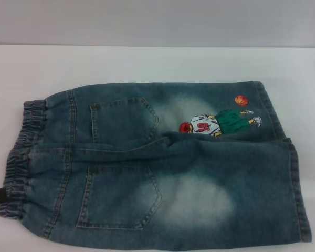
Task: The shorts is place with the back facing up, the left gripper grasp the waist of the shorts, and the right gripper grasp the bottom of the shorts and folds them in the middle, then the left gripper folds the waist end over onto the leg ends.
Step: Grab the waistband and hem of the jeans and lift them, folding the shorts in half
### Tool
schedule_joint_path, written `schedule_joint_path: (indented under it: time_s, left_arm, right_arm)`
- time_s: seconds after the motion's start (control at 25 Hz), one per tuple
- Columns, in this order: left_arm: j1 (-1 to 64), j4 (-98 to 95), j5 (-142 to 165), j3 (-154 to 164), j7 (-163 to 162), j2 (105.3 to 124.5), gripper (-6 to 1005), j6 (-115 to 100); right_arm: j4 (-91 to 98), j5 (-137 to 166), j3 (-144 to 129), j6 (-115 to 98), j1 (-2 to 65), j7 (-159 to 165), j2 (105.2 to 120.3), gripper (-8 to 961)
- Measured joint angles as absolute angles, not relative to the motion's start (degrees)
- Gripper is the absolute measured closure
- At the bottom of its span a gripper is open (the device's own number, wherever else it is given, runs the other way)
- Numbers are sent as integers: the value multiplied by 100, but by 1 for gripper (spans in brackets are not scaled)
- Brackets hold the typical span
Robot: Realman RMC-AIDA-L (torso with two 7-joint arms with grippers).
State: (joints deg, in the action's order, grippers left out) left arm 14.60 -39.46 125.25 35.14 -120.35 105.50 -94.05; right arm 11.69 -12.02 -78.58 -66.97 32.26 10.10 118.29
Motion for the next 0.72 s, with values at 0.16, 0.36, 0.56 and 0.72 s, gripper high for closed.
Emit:
schedule_joint_path:
  time_s: [0.16, 0.36, 0.56, 0.72]
  left_arm:
    - [1507, -3946, 12579, 3522, -12043, 10565, 269, -9374]
    - [1660, -3946, 12933, 3498, -12106, 10608, 270, -9296]
    - [1746, -3946, 13067, 3497, -12128, 10637, 271, -9297]
    - [1760, -3946, 13079, 3486, -12131, 10639, 271, -9316]
  right_arm:
    - [1170, -1198, -7864, -6697, 3232, 1010, 11828, 395]
    - [1180, -1186, -7874, -6697, 3246, 1010, 11825, 395]
    - [1183, -1131, -7875, -6696, 3261, 1010, 11822, 395]
    - [1175, -1127, -7844, -6696, 3273, 1010, 11809, 394]
